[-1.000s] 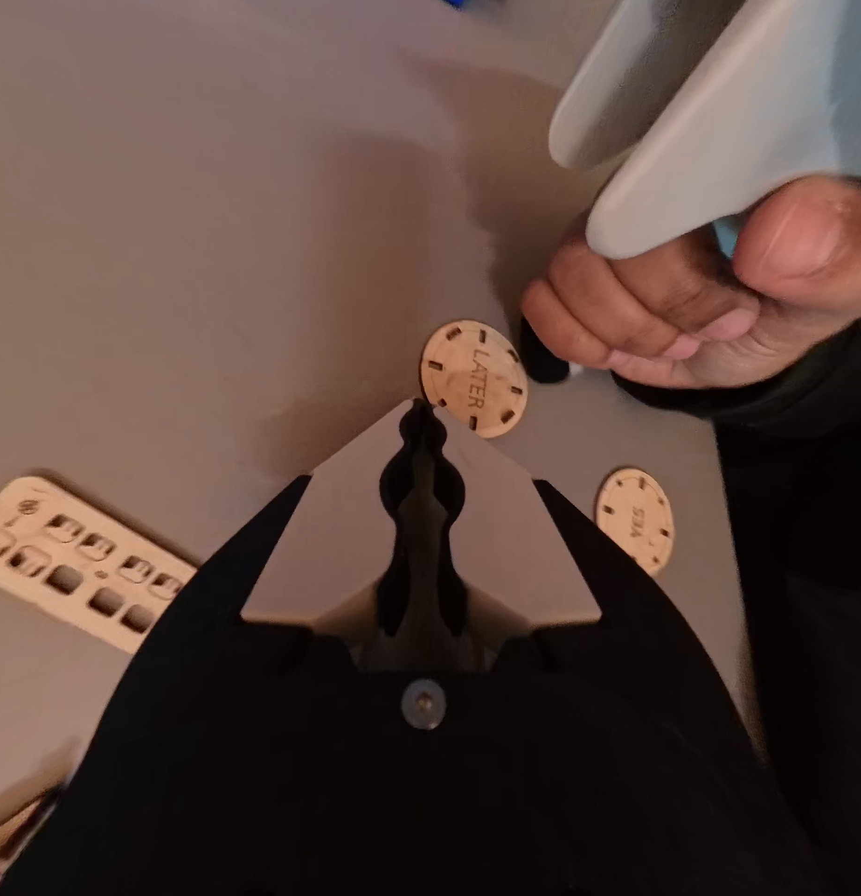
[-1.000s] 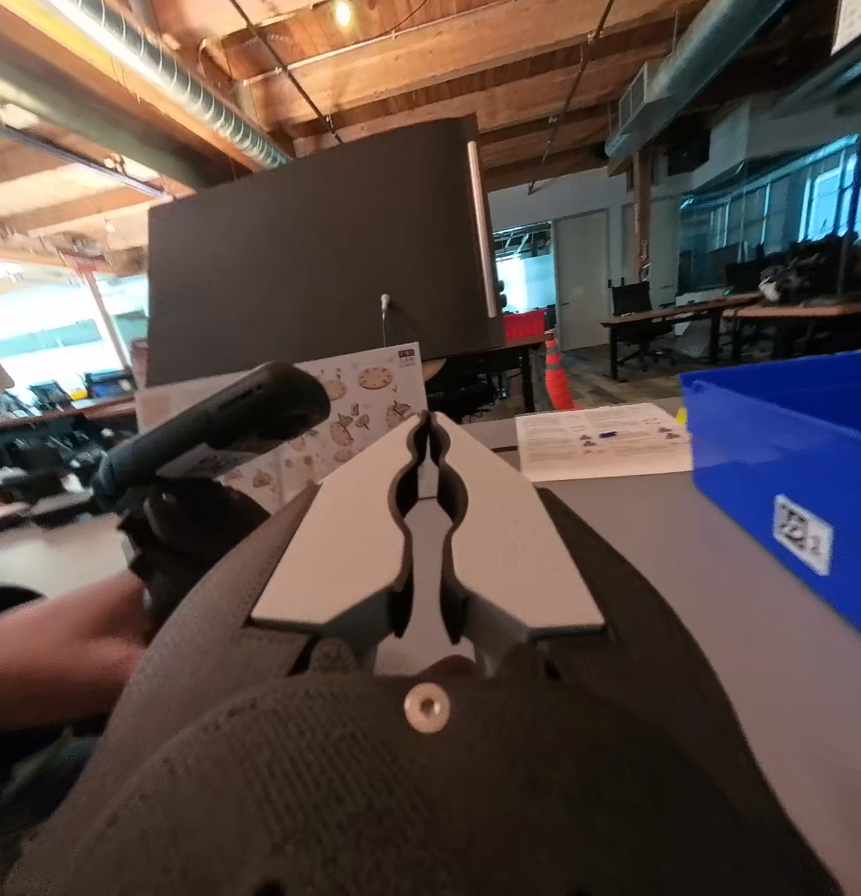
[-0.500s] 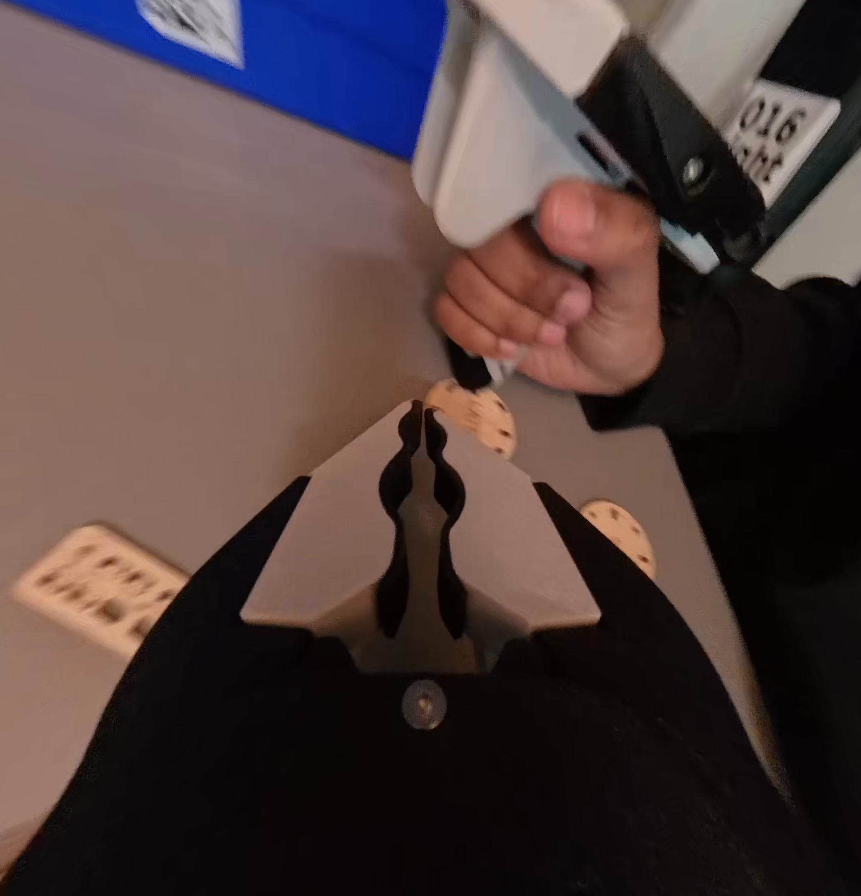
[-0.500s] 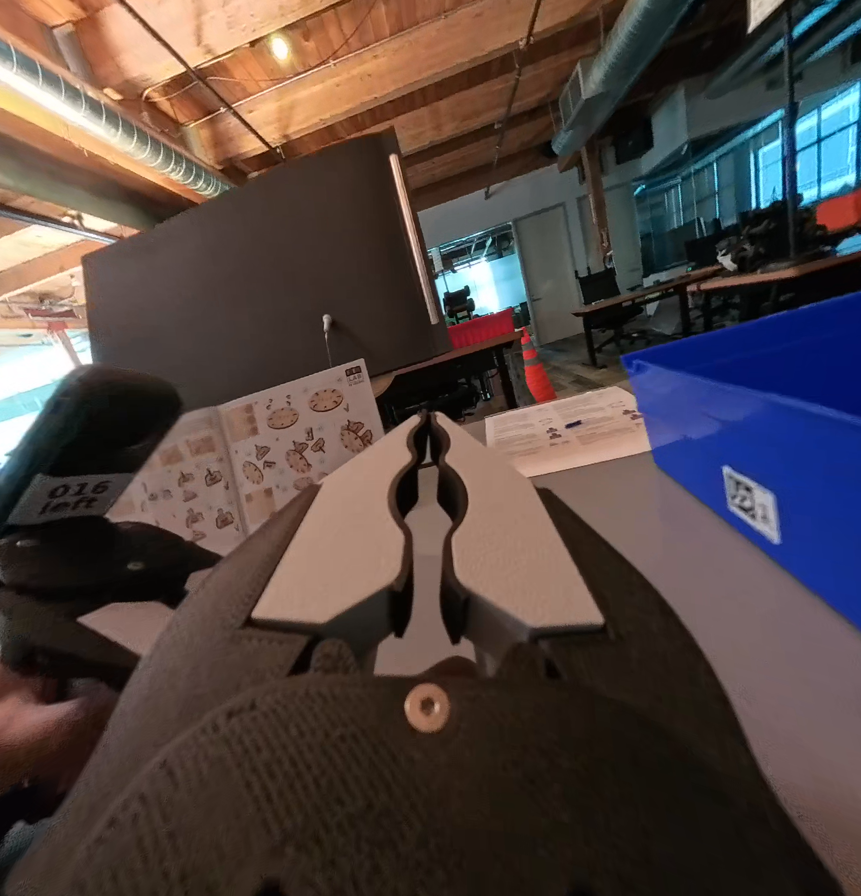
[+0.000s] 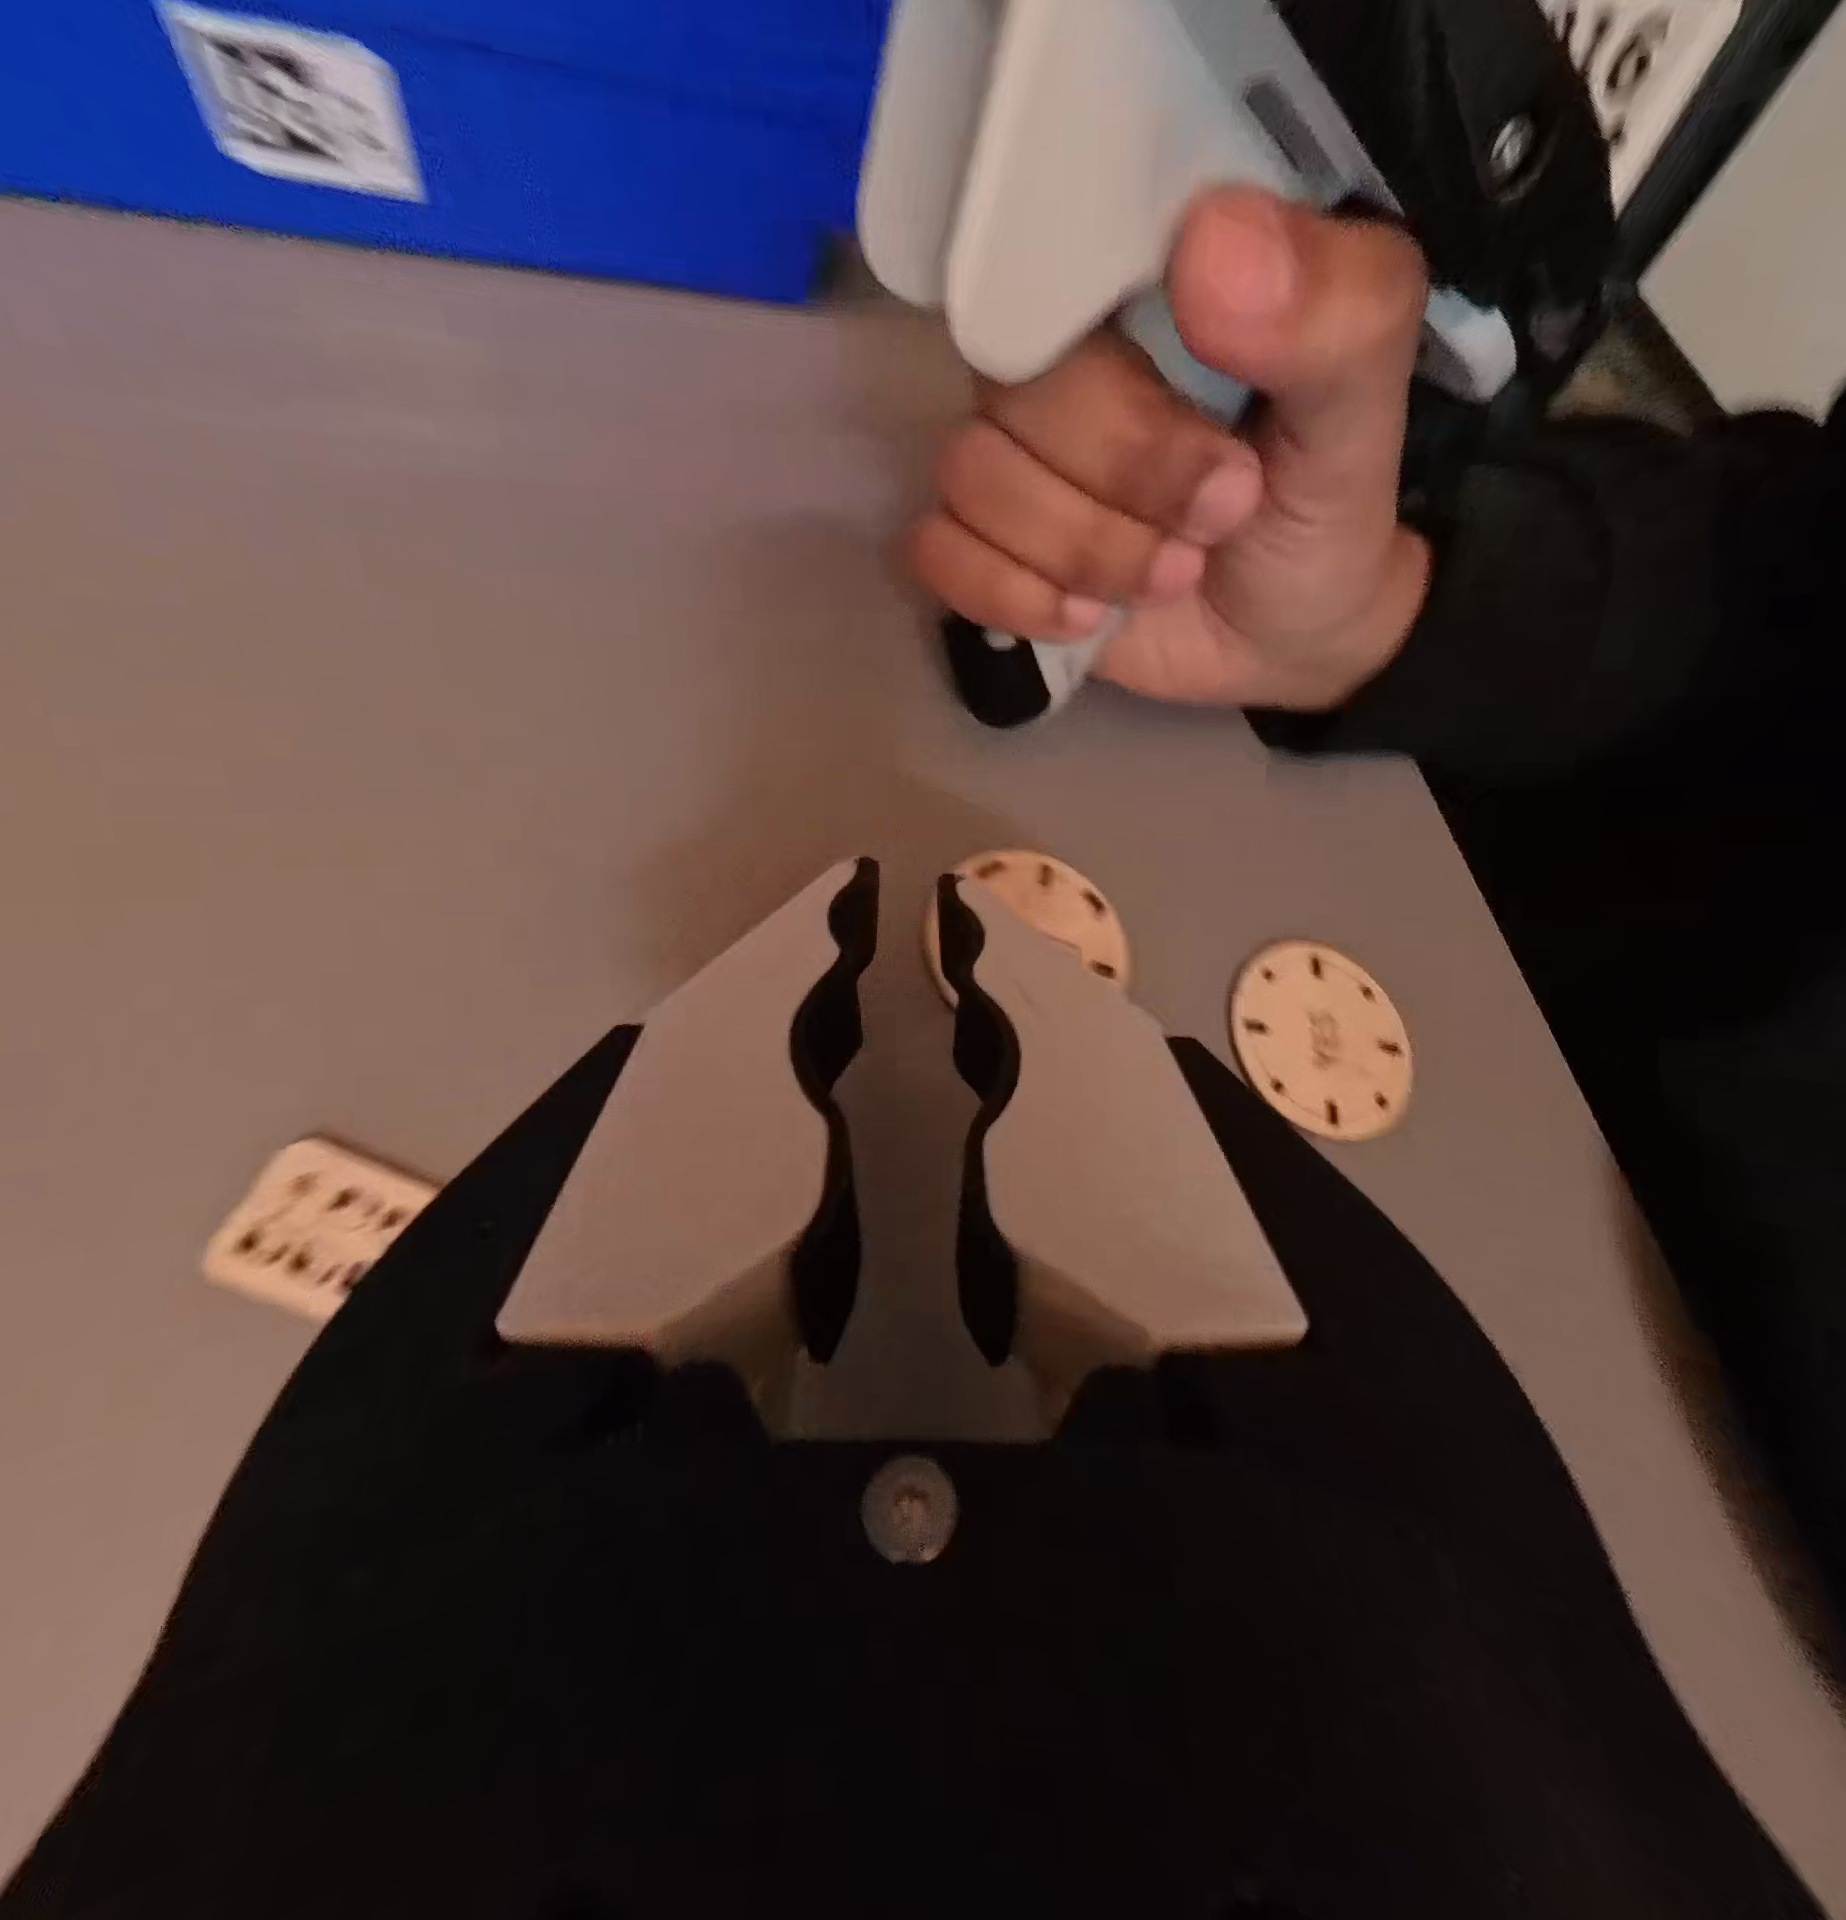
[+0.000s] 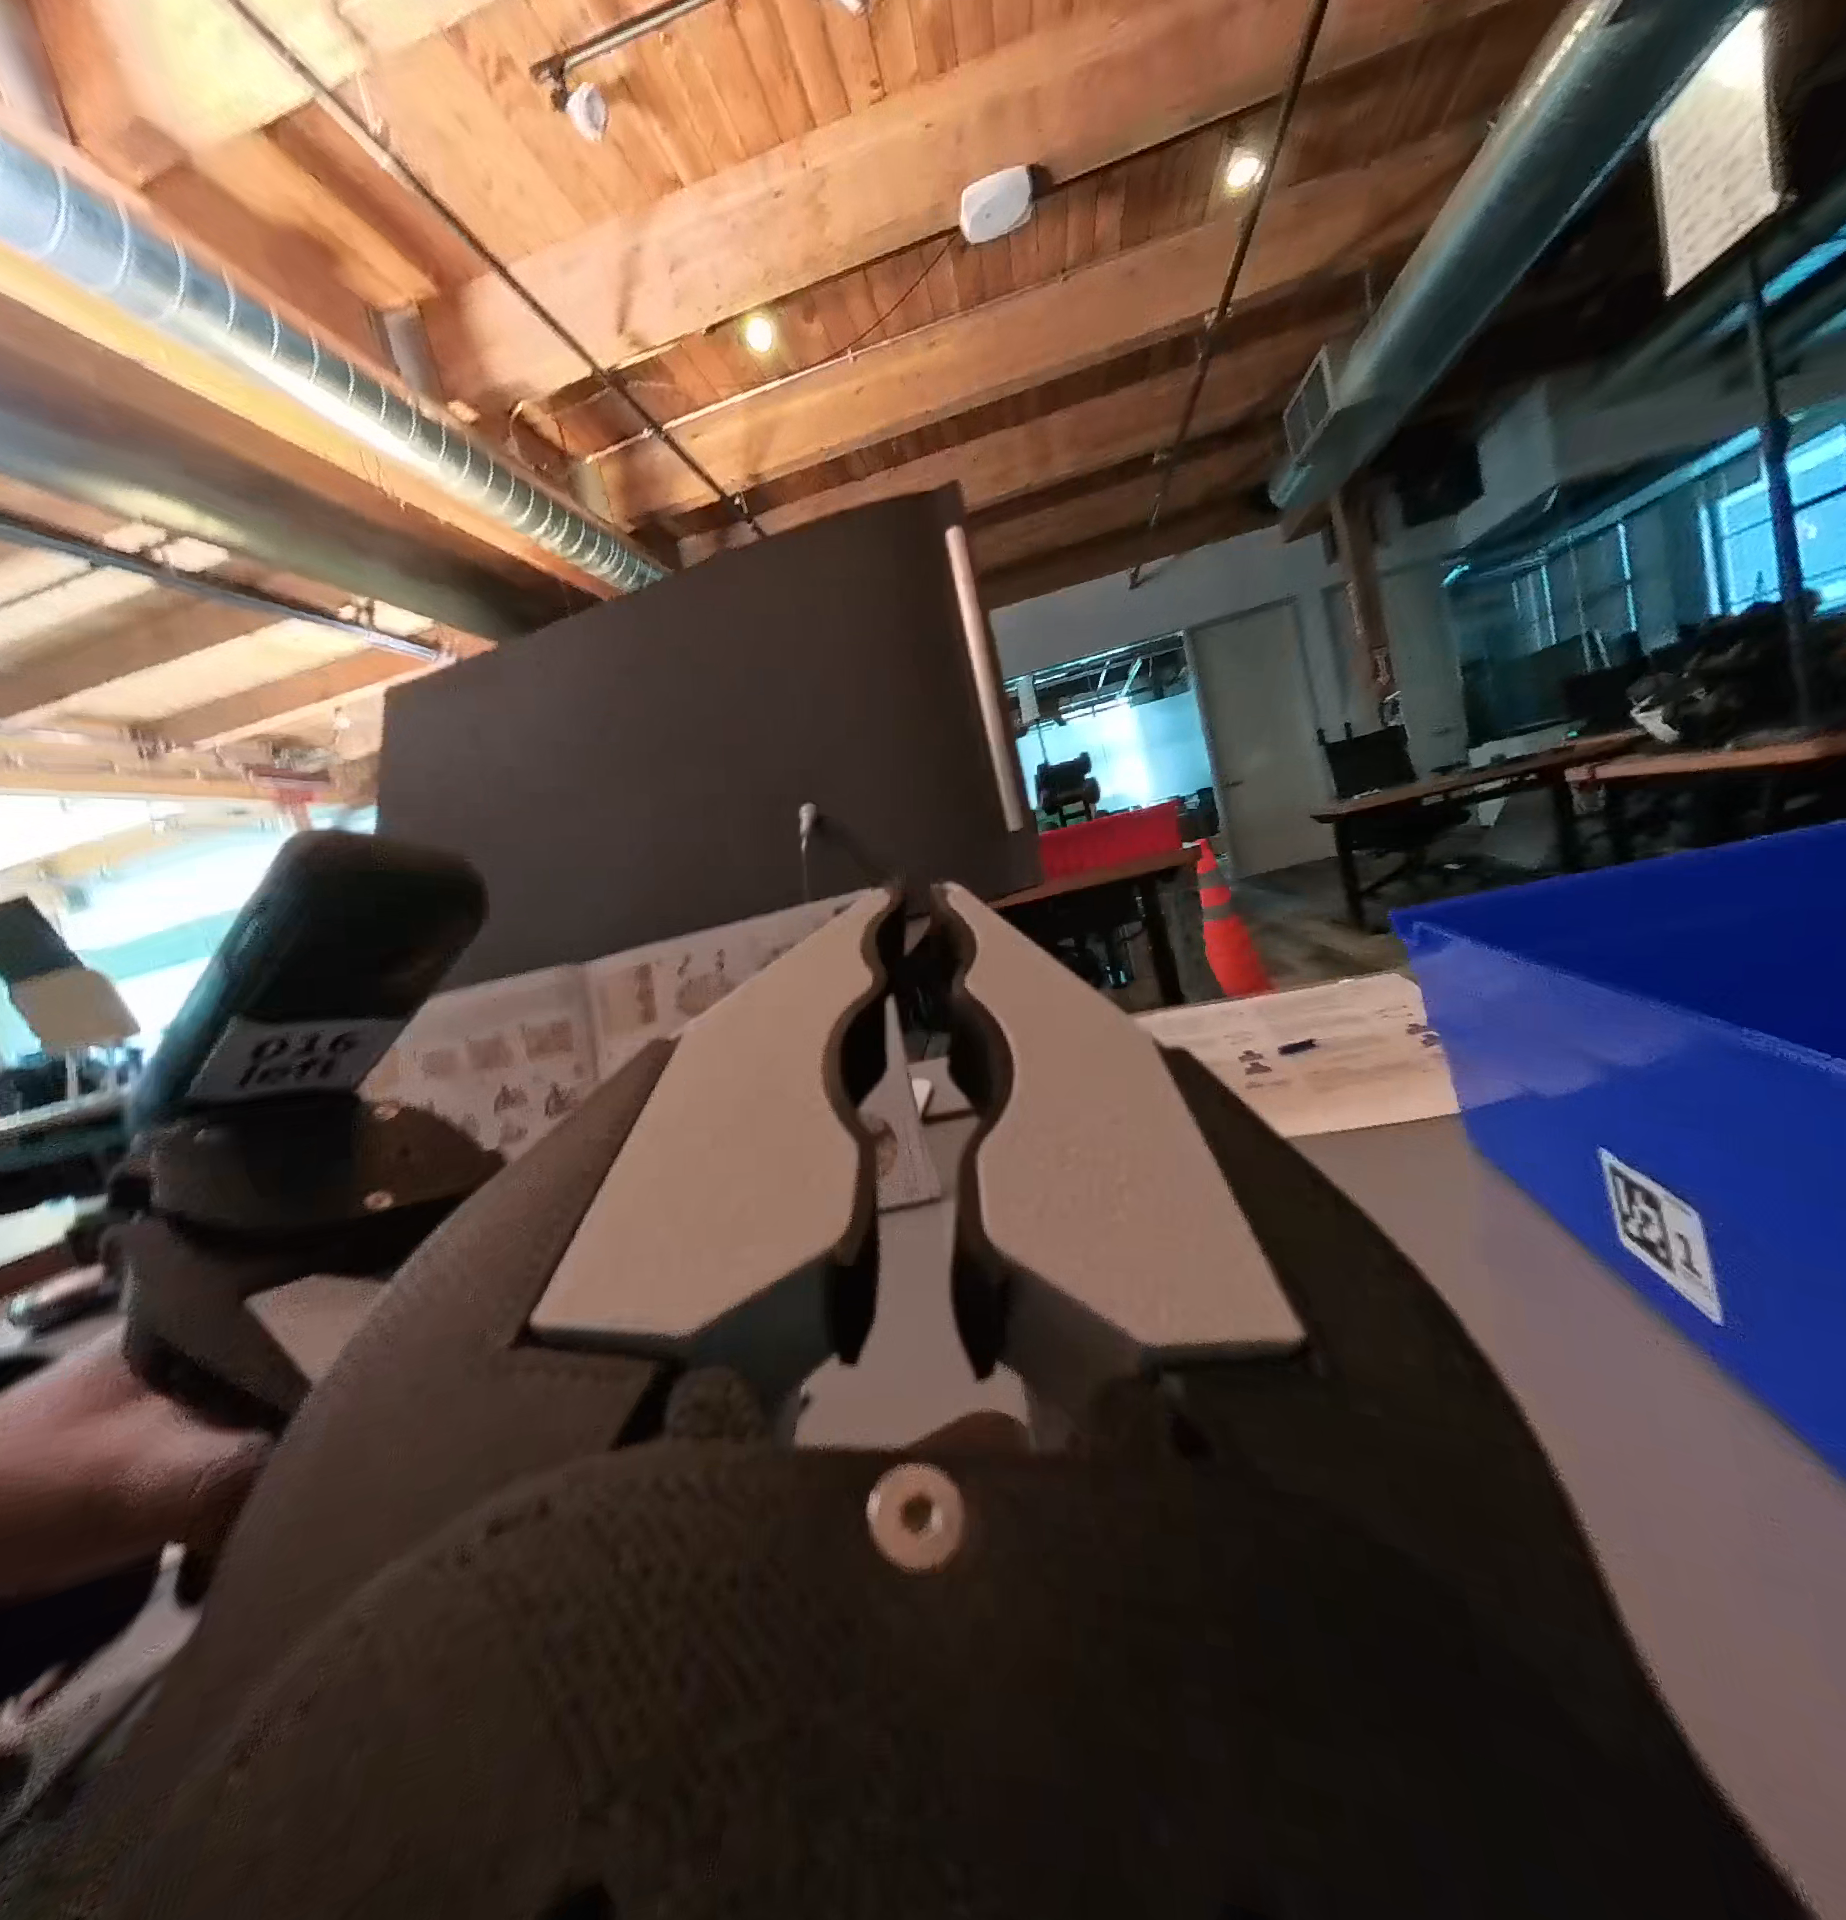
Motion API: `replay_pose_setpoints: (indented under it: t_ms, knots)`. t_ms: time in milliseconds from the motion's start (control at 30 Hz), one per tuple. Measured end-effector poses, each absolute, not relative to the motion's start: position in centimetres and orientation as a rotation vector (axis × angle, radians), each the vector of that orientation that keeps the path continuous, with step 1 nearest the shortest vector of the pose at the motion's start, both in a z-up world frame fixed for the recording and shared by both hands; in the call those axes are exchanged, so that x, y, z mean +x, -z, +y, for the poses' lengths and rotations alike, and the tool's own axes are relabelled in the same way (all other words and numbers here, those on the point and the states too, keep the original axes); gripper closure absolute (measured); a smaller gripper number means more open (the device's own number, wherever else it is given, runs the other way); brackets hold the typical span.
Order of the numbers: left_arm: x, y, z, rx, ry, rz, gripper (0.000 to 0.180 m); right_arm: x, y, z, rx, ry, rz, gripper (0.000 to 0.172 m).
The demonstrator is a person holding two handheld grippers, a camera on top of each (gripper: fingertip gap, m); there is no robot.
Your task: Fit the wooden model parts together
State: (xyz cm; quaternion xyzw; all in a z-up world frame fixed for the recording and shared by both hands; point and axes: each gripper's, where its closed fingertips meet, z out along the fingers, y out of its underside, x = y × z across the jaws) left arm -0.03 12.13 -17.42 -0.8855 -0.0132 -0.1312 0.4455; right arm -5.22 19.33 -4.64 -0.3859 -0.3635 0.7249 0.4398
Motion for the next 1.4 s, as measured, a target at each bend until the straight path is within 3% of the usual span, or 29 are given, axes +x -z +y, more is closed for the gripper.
replay_pose_setpoints:
  t_ms: [267, 667, 1033, 1400]
  knots:
    - [4.4, 21.4, 11.4, -2.463, 0.423, 0.167, 0.178, -1.4, 5.1, 13.0, -0.788, -1.827, -1.100, 0.172]
    - [4.6, 21.3, 11.8, -2.357, 0.721, -0.142, 0.180, -4.3, 7.2, 14.9, -1.169, -1.804, -1.089, 0.172]
    - [4.4, 21.3, 12.0, -2.376, 0.608, -0.159, 0.180, -8.0, 10.1, 16.4, -1.452, -1.694, -1.041, 0.172]
    - [4.0, 21.4, 12.5, -2.345, 0.581, -0.231, 0.180, -5.6, 7.3, 12.6, -0.948, -1.402, -1.119, 0.172]
